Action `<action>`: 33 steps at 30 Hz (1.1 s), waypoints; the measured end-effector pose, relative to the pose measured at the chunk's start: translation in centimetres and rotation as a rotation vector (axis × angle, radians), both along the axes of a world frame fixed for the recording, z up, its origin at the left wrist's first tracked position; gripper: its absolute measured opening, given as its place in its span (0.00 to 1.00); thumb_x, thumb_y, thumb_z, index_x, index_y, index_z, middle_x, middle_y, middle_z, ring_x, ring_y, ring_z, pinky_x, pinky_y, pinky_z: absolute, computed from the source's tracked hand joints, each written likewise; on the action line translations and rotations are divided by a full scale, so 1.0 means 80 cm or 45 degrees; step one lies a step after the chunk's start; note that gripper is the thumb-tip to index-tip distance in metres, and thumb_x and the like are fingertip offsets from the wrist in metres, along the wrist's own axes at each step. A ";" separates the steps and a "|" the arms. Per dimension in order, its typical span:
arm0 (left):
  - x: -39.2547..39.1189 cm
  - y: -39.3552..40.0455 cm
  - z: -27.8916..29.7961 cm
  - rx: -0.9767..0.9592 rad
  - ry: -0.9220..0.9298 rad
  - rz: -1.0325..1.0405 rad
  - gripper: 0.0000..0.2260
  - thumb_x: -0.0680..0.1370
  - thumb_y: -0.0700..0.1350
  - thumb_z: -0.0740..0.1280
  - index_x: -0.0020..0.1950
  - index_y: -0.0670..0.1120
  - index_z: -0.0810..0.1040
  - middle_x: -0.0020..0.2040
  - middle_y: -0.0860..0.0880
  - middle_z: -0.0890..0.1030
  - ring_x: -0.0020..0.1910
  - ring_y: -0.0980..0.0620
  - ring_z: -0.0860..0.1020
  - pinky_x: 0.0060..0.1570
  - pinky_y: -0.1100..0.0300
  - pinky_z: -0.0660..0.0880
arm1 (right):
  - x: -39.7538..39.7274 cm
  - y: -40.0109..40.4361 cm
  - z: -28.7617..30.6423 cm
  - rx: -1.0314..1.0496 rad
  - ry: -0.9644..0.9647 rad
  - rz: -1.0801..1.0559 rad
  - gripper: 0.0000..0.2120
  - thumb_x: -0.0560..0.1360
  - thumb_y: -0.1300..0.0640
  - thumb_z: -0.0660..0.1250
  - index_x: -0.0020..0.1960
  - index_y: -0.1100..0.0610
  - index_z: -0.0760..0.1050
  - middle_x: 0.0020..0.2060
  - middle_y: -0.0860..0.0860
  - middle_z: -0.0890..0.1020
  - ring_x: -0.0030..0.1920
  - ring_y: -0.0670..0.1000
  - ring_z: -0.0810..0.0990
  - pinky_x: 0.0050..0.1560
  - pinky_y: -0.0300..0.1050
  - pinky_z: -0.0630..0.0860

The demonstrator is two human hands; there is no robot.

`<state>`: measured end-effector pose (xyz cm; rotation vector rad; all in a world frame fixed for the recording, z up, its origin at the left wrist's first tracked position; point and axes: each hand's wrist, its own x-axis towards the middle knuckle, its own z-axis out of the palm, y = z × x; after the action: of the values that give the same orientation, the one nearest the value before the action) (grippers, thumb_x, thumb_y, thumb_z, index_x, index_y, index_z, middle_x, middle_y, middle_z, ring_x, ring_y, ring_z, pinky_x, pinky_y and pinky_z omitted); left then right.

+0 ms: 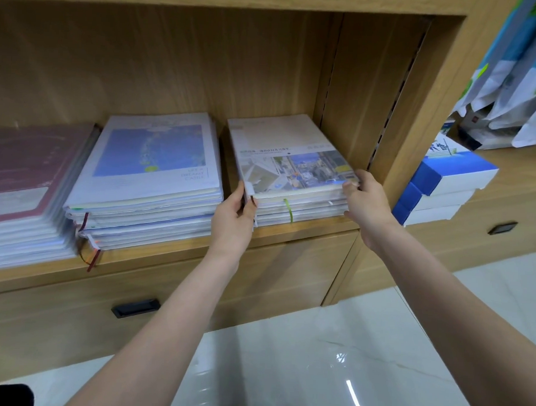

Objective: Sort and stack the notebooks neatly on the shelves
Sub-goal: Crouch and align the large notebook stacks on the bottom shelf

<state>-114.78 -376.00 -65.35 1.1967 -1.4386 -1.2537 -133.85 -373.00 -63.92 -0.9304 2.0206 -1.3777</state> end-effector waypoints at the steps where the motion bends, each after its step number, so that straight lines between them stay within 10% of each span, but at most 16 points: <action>1: -0.001 0.000 -0.001 0.007 0.003 0.007 0.20 0.81 0.42 0.58 0.73 0.50 0.64 0.68 0.55 0.71 0.61 0.61 0.69 0.58 0.67 0.65 | 0.000 0.000 0.000 0.001 0.001 0.000 0.21 0.81 0.56 0.55 0.74 0.53 0.59 0.67 0.53 0.70 0.65 0.56 0.70 0.65 0.57 0.69; 33: 0.012 0.015 -0.018 0.127 -0.174 -0.336 0.31 0.78 0.27 0.55 0.77 0.48 0.53 0.74 0.53 0.62 0.72 0.56 0.61 0.62 0.70 0.59 | -0.011 0.014 -0.008 -0.081 -0.239 0.064 0.21 0.80 0.62 0.55 0.72 0.52 0.62 0.55 0.48 0.73 0.54 0.50 0.74 0.57 0.50 0.76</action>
<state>-113.78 -374.80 -66.76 1.2064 -1.6940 -1.4606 -134.76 -371.85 -64.56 -0.8395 1.8124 -1.4517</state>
